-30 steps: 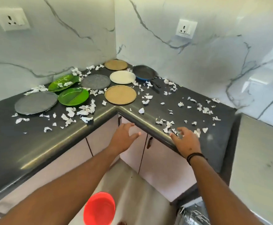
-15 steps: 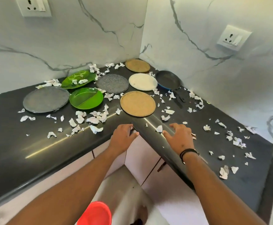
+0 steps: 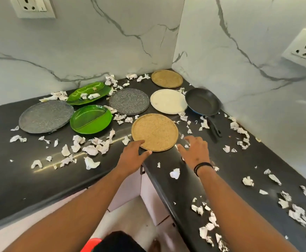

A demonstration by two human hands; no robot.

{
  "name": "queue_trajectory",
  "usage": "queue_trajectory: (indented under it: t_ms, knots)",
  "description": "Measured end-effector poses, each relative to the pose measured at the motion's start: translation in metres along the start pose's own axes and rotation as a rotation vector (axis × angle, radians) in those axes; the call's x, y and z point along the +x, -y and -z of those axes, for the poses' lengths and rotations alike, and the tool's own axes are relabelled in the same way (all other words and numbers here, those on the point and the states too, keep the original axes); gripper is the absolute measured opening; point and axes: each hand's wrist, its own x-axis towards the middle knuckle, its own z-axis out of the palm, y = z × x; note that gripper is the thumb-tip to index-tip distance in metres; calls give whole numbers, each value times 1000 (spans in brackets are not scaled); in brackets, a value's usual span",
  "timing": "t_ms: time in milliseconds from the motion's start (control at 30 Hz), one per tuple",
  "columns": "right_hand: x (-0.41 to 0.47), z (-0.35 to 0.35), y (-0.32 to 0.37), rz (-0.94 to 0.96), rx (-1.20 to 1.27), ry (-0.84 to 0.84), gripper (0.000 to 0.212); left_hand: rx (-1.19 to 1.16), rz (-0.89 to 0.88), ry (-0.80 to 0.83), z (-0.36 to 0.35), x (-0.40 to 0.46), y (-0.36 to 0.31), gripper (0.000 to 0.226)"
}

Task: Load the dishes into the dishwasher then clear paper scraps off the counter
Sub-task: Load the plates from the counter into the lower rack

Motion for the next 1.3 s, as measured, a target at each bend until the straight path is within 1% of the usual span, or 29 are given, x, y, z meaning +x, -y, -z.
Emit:
queue_trajectory:
  t_ms: [167,233,300,367,500,600,733,833,900,933,1000,1067,1133,1200,1267,1300]
  knots:
    - [28,-21,-1,-67,178,85,51,36,18,-39,-2,23,-8,64]
    - [36,-26,0,-111,250,124,44,52,20,-59,1,38,-11,63]
    - [42,-29,1,-132,285,155,31,65,20,-71,6,51,-15,62]
    - [51,-32,1,-141,272,168,23,70,23,-73,10,65,-19,63]
    - [67,-44,3,-198,241,220,30,104,26,-63,11,91,-22,64]
    - [68,-53,8,-265,241,202,21,171,113,-44,7,107,-22,67]
    - [65,-59,11,-330,261,125,34,251,248,12,2,122,-20,70]
    - [68,-58,11,-363,264,113,34,284,291,7,1,131,-21,69]
    - [71,-56,13,-382,247,140,28,279,311,-19,1,140,-20,69]
    - [73,-55,13,-394,249,154,22,275,319,-36,1,144,-19,65]
    - [73,-54,14,-404,245,167,18,232,329,-87,3,150,-21,51]
    - [74,-54,14,-411,248,174,20,126,363,-139,8,154,-21,40]
    - [75,-55,13,-427,261,182,13,4,417,-165,15,158,-20,29]
    - [76,-57,11,-445,280,180,8,-93,447,-180,19,162,-14,7]
    - [76,-60,8,-450,290,174,10,-169,442,-195,19,163,-13,30]
    - [75,-61,7,-449,297,169,10,-189,426,-210,19,163,-14,38]
